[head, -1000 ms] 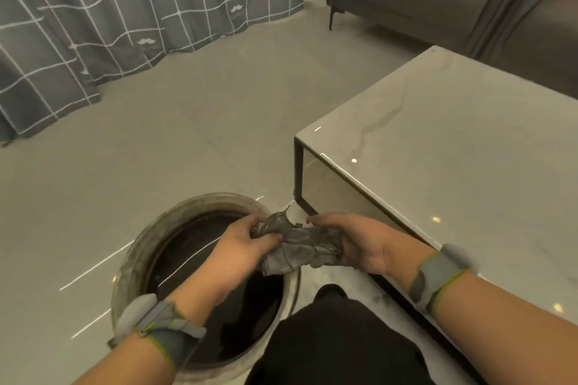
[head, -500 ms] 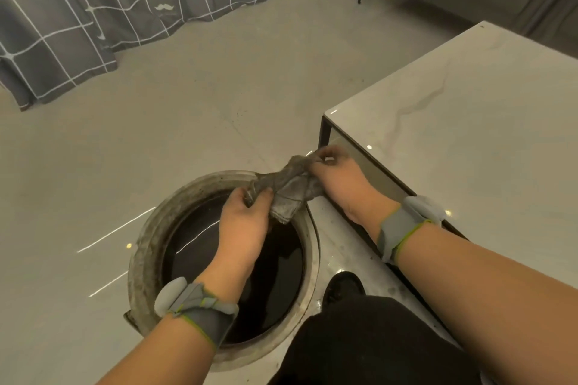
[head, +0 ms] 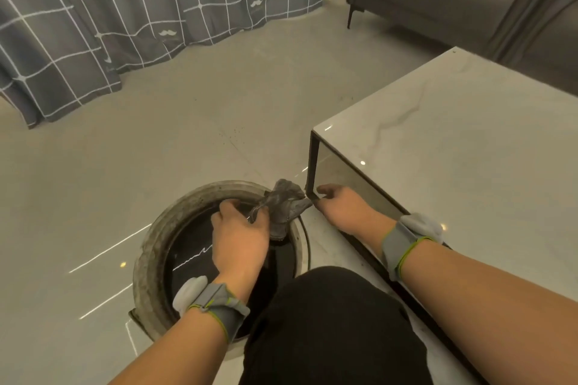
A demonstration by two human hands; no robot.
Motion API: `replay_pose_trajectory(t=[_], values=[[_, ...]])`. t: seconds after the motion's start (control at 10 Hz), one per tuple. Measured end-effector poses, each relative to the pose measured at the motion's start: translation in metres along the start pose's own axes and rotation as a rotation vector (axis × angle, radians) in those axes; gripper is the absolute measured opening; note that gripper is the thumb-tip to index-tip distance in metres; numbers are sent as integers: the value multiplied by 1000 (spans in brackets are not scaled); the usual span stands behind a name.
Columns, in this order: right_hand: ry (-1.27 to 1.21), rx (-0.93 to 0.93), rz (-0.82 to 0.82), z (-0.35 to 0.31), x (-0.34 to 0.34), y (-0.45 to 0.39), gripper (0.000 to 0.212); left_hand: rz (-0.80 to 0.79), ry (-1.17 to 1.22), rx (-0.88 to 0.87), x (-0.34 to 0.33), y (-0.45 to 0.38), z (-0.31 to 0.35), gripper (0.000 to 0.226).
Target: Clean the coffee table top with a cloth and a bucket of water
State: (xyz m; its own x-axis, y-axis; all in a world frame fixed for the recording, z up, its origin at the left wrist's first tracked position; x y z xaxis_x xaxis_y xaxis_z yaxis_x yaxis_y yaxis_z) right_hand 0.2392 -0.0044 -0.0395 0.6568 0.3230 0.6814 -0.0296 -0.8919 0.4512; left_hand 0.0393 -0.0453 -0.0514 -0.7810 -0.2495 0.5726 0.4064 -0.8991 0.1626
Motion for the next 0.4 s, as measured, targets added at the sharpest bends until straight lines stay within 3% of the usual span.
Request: replay_pose_trajectory(t=[0.2, 0.4], values=[[-88, 31, 123, -1, 69, 70, 48, -168, 126, -175, 15, 29, 87, 33], [-209, 44, 234, 8, 127, 134, 41, -282, 262, -250, 24, 70, 166, 22]])
Point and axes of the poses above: each hand's wrist, its own y-axis away from the middle knuckle, its own x-axis out of the back of the hand, z = x × y, the point moved 2 cm from there along -y, towards the middle knuckle, and after that the axes turned 10 degrees about y, right-handed, at the moved point
